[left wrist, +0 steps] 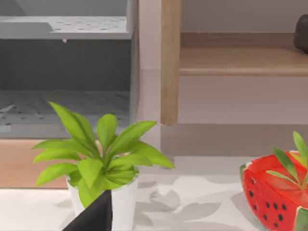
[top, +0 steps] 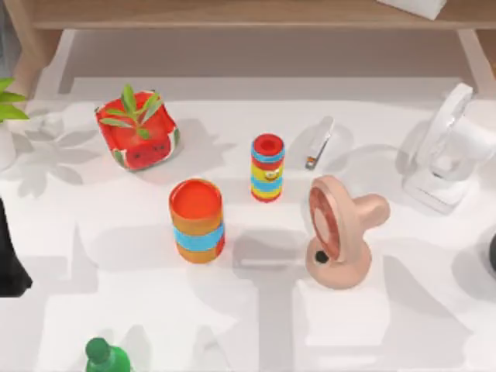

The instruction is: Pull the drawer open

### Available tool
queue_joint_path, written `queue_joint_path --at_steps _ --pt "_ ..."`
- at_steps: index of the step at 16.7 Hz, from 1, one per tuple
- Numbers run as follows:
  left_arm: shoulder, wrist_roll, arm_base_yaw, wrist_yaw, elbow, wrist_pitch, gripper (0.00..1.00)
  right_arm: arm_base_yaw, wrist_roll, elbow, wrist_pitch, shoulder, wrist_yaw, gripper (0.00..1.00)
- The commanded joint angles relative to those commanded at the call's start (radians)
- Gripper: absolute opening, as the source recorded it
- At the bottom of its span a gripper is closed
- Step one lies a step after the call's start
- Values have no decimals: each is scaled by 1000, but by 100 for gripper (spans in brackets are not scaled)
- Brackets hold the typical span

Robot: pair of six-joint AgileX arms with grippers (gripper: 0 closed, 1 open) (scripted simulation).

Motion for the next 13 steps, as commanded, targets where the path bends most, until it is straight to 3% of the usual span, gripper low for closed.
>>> queue_joint_path --at_steps 9,13 --pt "0 0 0 0 0 0 100 -21 -10 39 22 55 -25 100" --pt "0 0 0 0 0 0 100 -19 -149 85 110 171 -32 100"
